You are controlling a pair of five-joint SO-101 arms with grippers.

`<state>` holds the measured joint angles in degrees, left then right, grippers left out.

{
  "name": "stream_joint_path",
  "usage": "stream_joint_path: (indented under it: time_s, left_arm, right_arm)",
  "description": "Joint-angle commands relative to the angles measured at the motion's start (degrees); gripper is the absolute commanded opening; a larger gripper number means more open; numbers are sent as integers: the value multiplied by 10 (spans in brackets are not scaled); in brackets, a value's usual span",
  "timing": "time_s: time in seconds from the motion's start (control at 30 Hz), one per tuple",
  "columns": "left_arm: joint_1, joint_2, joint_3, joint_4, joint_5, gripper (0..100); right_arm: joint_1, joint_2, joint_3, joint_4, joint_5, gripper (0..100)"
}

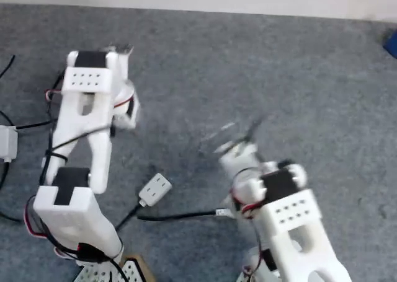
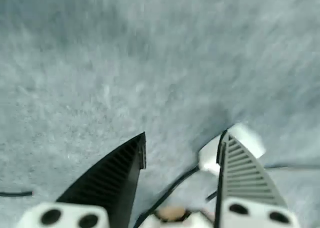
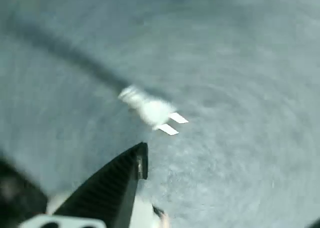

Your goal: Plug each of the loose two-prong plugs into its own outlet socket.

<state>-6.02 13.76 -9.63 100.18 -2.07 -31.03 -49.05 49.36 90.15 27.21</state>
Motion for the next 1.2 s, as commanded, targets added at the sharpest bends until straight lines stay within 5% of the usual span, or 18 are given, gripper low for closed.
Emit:
stream_joint_path:
  time_s: [0.0,0.2,0.27,0.6,0.9,1.17]
  left_arm:
    - [-47,-29,70,-2,-112,237]
    - [-156,-22,130,-121,-207,236]
    - [-185,-22,156,-150,-242,236]
    - [-311,-22,248,-273,-359,235]
    - [-409,-22,313,-396,-405,235]
    - [-415,-22,394,-520,-405,235]
  right_arm:
    - [-107,29,-7,36,163,416]
    - [-127,44,-4,89,484,352]
    - [-105,49,-10,57,520,352]
    - [-79,114,41,-161,504,350]
    - [-83,139,40,-145,410,350]
    - [-86,135,85,-175,391,350]
